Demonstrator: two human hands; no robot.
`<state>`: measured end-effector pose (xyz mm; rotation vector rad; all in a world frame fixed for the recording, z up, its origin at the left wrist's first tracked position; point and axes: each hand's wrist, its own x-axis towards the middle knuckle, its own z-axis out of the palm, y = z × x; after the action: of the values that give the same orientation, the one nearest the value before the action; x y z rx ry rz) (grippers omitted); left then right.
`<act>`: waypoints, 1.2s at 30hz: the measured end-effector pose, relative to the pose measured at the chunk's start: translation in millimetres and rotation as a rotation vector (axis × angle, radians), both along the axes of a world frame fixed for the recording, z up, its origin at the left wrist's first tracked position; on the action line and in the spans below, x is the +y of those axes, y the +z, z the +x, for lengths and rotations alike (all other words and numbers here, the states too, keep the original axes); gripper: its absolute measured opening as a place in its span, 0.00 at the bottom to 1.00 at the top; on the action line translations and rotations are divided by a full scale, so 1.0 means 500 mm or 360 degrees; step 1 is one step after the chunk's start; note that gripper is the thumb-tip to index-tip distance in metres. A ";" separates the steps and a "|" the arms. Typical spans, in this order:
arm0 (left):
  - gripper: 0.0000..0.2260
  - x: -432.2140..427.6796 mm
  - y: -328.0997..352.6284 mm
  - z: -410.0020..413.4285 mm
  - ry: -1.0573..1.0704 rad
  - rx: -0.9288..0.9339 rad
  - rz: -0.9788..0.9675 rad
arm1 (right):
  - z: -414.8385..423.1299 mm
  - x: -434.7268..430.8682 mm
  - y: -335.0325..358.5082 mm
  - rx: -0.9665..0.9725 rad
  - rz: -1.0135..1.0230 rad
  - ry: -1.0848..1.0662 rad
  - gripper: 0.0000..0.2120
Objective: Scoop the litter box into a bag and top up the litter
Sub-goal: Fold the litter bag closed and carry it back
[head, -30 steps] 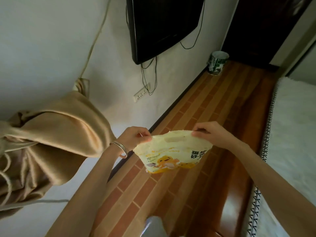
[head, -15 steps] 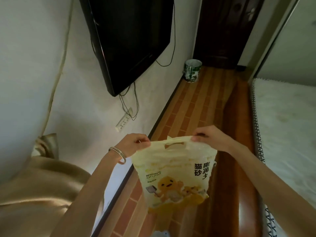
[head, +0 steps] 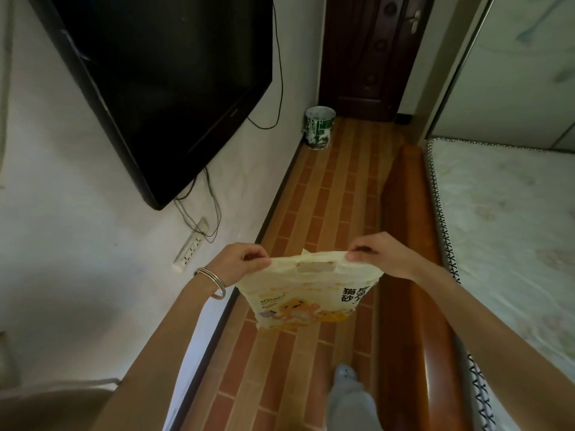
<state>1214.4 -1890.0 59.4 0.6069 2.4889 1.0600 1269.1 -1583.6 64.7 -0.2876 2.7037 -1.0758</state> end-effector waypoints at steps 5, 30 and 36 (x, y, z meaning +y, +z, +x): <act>0.04 0.086 0.000 -0.100 0.0018 -0.0041 0.0062 | -0.098 0.091 -0.001 -0.0020 0.0043 0.0002 0.07; 0.07 0.551 0.024 -0.572 0.0048 0.0021 0.0142 | -0.606 0.565 0.015 0.0138 0.0082 -0.0007 0.06; 0.04 0.623 0.038 -0.751 0.0033 0.0067 0.0175 | -0.768 0.636 0.049 0.0130 0.0212 0.0048 0.05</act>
<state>838.8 -1578.6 78.3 0.6429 2.4908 1.2100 884.9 -1265.8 89.2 -0.3553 2.8179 -0.8897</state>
